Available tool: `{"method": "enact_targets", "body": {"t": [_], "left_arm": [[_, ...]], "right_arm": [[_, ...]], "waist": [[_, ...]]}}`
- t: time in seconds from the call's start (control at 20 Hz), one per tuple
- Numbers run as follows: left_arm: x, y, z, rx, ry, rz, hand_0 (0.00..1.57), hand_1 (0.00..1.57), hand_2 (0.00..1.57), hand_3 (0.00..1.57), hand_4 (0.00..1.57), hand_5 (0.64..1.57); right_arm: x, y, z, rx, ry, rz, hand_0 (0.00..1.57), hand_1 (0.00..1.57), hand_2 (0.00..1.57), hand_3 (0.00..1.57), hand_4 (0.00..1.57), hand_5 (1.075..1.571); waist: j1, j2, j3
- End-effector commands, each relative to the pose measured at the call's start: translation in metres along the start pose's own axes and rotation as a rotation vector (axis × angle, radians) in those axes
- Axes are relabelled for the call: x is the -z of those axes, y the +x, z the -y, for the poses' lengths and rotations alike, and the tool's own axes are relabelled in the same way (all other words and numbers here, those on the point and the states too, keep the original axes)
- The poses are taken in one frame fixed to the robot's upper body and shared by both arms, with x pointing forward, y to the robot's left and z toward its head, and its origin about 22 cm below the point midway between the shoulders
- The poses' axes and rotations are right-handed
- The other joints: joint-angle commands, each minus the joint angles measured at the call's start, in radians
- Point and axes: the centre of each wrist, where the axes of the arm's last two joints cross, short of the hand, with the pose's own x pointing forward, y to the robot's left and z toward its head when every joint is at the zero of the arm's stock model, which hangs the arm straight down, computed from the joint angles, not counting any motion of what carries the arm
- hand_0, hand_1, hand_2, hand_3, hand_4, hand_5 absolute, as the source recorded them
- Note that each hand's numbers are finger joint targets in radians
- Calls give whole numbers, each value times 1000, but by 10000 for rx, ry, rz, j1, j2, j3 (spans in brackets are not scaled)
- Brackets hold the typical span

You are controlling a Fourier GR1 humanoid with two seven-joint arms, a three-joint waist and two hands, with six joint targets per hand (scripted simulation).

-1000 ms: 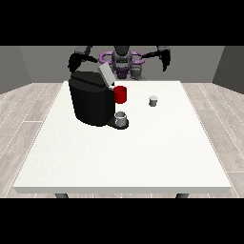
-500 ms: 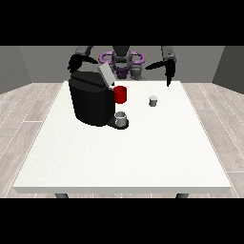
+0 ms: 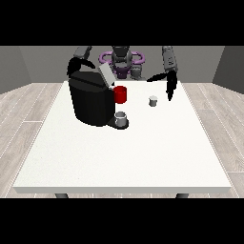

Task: Insert the coffee pod into the coffee machine and close the lid

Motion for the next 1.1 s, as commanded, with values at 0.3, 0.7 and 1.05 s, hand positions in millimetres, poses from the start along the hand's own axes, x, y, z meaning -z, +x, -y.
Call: {"method": "enact_targets", "body": {"t": [0.3, 0.7, 1.05], "left_arm": [[21, -4, 5, 1438, -379, -592, 0, 0, 198, 0, 0, 1571], [20, -28, 13, 2500, -769, -1618, 807, 807, 847, 501, 0, 1571], [24, -28, 7, 4020, -1023, -1733, 568, 568, 698, 414, 0, 1571]], "right_arm": [[13, -9, 17, -548, -145, -849, 0, 0, 0, 0, 428, 1571], [11, -21, -6, -635, -205, -1285, 0, 0, 0, 0, 392, 1571], [13, -22, 13, -567, -175, -1356, 0, 0, 0, 0, 453, 1571]], "waist": [[-168, 130, 0], [103, -265, 1], [-25, -322, 3]]}}
